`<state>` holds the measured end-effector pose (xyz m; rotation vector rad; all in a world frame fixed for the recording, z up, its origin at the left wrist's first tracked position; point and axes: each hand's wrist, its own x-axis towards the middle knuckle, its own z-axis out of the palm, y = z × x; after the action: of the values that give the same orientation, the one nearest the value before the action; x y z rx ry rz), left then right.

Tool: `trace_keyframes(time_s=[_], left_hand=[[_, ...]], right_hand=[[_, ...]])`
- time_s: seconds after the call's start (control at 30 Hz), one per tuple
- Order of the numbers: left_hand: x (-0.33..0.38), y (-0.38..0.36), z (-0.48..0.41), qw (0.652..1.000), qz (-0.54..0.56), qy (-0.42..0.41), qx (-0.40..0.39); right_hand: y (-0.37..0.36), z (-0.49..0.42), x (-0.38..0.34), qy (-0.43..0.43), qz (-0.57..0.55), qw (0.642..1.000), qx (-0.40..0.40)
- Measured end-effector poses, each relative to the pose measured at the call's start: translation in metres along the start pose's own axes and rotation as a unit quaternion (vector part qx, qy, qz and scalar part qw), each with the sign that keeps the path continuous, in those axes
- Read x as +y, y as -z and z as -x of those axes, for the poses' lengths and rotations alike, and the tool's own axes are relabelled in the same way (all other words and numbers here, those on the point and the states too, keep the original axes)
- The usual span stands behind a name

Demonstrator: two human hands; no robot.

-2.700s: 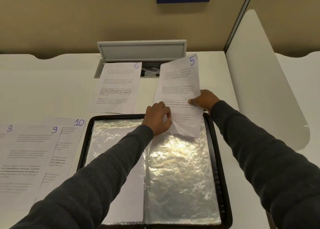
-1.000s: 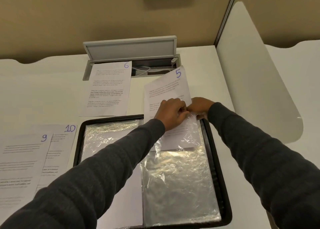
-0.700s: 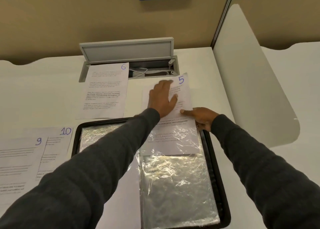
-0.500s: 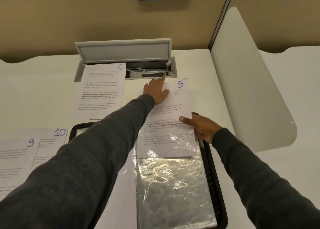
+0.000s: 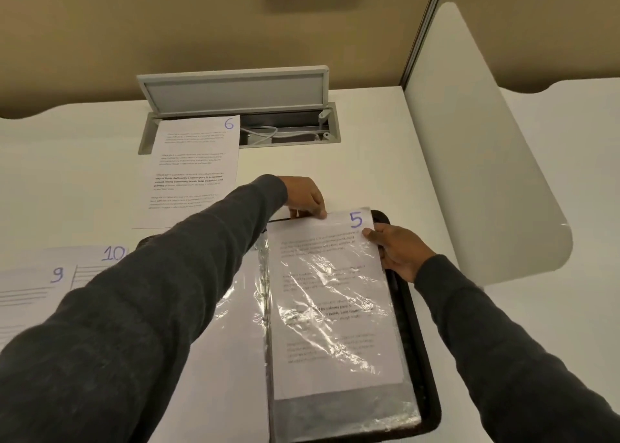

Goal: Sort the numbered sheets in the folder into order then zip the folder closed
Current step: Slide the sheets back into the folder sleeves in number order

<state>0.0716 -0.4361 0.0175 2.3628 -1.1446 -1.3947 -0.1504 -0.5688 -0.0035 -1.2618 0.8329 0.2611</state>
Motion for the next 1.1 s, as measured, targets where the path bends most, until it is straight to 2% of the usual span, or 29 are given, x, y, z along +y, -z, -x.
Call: trace_keyframes(time_s=[0.1,0.4,0.5,0.73,0.83,0.93,1.0,1.1], left_hand=[[0.0,-0.014,0.005,1.0,0.005,-0.02,0.005],[0.005,-0.06,0.025,0.985,0.058,-0.07,0.147],[0.006,-0.067,0.029,0.976,0.056,-0.08,0.195],[0.006,-0.08,0.037,0.964,0.083,-0.057,0.245],[0.008,-0.087,0.041,0.946,0.053,-0.031,0.319],[0.014,-0.093,0.055,0.907,0.008,0.001,0.421],[0.022,-0.093,0.076,0.898,0.064,0.031,0.433],[0.03,-0.094,0.12,0.907,0.213,0.072,0.357]], right_hand=[[-0.005,0.005,-0.004,0.011,-0.01,1.0,0.008],[-0.008,0.018,-0.006,0.0,-0.02,0.999,0.03],[-0.004,0.025,0.0,-0.02,-0.005,1.0,0.021],[0.008,0.047,0.026,-0.06,0.048,0.996,-0.042],[0.004,0.053,0.034,-0.066,0.067,0.994,-0.053],[-0.001,0.055,0.034,-0.055,0.063,0.995,-0.062],[-0.009,0.058,0.028,-0.046,0.031,0.995,-0.082],[-0.034,0.07,0.011,-0.008,0.01,0.992,-0.128]])
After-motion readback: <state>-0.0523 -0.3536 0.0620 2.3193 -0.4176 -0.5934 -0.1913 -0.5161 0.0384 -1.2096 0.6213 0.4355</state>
